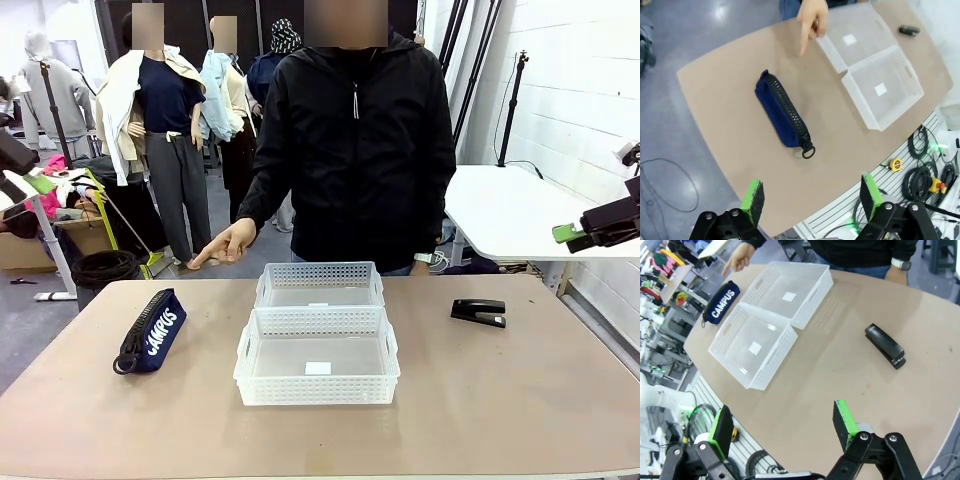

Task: Distribute items into two baskets.
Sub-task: Pick up the Pencil pouch that the person points to.

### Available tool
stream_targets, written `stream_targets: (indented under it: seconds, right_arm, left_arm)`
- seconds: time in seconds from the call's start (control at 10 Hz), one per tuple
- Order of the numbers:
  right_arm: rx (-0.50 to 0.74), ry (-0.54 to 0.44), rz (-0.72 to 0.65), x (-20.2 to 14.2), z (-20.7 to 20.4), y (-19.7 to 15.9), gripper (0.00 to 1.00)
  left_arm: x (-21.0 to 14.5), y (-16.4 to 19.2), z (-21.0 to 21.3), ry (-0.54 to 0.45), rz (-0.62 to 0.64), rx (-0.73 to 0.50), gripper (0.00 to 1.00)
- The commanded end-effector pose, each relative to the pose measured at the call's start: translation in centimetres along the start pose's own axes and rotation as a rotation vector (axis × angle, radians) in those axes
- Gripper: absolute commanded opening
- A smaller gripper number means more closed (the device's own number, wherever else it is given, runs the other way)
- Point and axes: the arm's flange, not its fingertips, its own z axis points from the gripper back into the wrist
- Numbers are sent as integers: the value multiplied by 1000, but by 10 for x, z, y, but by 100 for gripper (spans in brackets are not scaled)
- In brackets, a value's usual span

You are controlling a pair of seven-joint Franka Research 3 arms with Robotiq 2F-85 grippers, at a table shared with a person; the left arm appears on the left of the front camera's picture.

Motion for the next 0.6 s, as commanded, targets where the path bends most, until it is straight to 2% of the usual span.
stream_targets:
  seconds: [0.0,0.3,0.5]
  right_arm:
    - [1,-1,-1,0,0,0,100]
    - [1,-1,-1,0,0,0,100]
    - [1,-1,-1,0,0,0,100]
  left_arm:
    - [27,-19,-16,122,-53,26,100]
    - [57,-71,-68,191,-13,121,100]
    - [69,-88,-121,267,44,170,100]
